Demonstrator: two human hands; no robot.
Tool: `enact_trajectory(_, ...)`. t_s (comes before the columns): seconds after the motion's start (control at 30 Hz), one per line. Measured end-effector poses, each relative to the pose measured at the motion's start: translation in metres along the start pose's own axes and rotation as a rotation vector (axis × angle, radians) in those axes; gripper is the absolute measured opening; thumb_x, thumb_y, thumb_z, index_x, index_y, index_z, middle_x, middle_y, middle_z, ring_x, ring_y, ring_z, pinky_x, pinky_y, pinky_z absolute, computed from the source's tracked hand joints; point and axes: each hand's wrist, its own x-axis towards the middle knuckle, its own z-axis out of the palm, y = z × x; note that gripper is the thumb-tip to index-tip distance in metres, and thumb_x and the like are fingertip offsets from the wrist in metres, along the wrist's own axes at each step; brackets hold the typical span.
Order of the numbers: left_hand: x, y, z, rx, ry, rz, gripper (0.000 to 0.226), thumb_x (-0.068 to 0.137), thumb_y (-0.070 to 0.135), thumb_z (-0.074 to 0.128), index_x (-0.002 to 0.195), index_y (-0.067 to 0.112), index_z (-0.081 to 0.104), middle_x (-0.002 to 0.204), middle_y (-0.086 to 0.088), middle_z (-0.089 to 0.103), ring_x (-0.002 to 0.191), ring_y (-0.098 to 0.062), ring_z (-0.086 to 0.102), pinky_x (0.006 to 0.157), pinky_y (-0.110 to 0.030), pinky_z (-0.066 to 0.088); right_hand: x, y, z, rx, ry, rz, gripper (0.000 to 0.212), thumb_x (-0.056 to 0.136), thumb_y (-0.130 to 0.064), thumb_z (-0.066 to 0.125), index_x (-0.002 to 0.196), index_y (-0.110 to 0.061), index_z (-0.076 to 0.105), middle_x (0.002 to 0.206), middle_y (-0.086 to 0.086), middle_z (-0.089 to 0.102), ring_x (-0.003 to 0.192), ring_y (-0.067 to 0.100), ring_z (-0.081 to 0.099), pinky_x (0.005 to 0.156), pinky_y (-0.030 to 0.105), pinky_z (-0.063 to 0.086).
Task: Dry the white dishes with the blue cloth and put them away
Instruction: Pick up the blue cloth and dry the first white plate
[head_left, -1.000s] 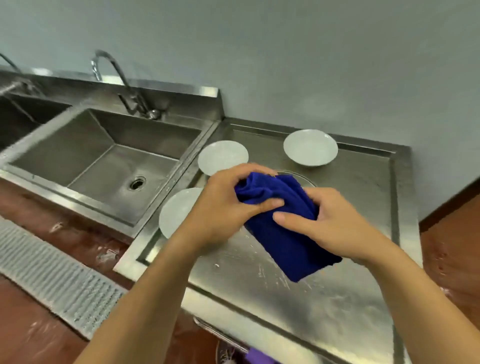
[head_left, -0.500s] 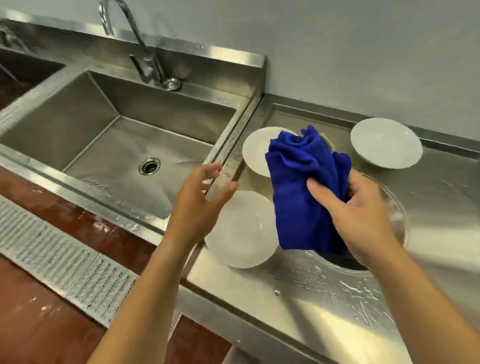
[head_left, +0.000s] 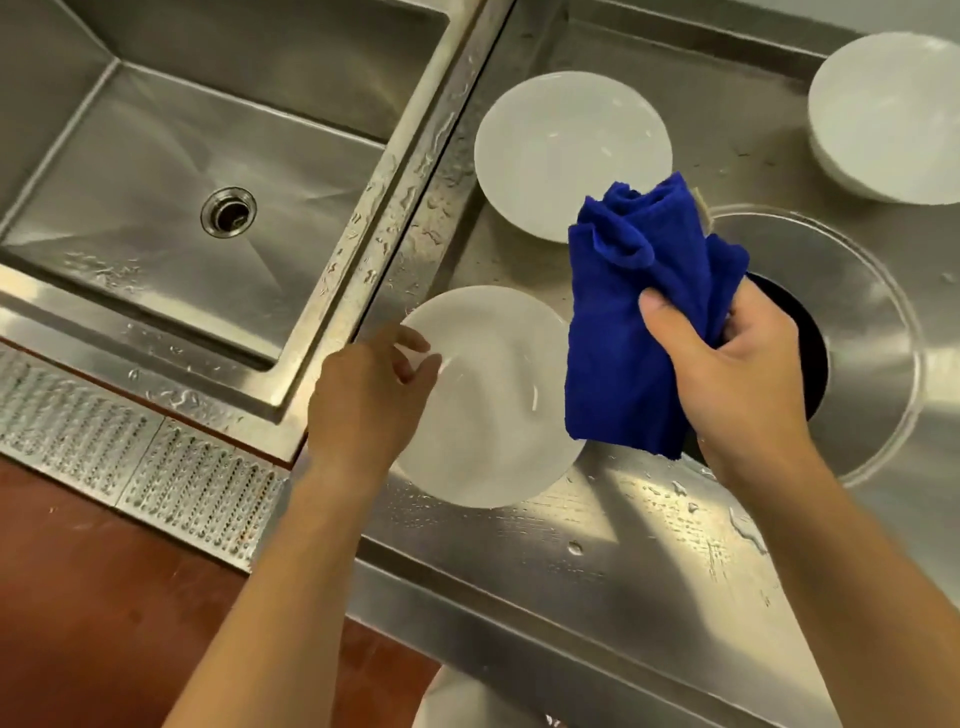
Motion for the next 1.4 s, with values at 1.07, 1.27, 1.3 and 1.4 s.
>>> enact_trajectory(1.07,-0.029,0.051,-0.029,-1.119,-0.407,-0.343,0.041,0.099,0.006,0.061,0.124,0.037,0.071,0.103,0.004,0.084,0.098,-0.025,0.078,0.062,-0.036,0.064,-0.003,-0.054,-0.002,-0.395,0.088,-0.201,0.013,0.091,-0.018,0.063,0.096,-0.028,0.056,0.083,-0.005,0.061,0.071,0.011,0.053,0.063,0.018,0.041)
enact_trajectory(1.27,-0.046,0.133,-0.054,-1.048,-0.348,-0.033,0.038,0.106,0.051,0.046,0.142,0.058,0.053,0.145,0.015,0.067,0.138,-0.014,0.061,0.113,-0.052,0.05,-0.002,-0.089,0.036,-0.578,-0.061,-0.264,0.041,0.09,-0.023,0.065,0.131,-0.026,0.058,0.115,0.004,0.063,0.099,0.022,0.06,0.074,0.024,0.037)
enact_trajectory(1.3,-0.044,0.137,-0.057,-1.05,-0.325,-0.029,0.041,0.106,0.056,0.043,0.146,0.051,0.051,0.143,0.011,0.068,0.138,-0.017,0.062,0.111,-0.05,0.052,-0.002,-0.093,0.039,-0.519,-0.155,-0.253,0.035,0.09,-0.026,0.062,0.125,-0.028,0.059,0.108,0.001,0.065,0.095,0.021,0.06,0.071,0.026,0.037)
enact_trajectory(1.4,-0.037,0.139,-0.071,-1.03,-0.272,0.03,0.054,0.091,0.072,0.045,0.13,0.042,0.065,0.125,0.0,0.077,0.127,-0.021,0.069,0.103,-0.043,0.057,-0.008,-0.104,0.028,-0.477,-0.417,-0.231,0.021,0.081,-0.046,0.055,0.099,-0.036,0.059,0.088,-0.009,0.067,0.081,0.014,0.061,0.07,0.033,0.048)
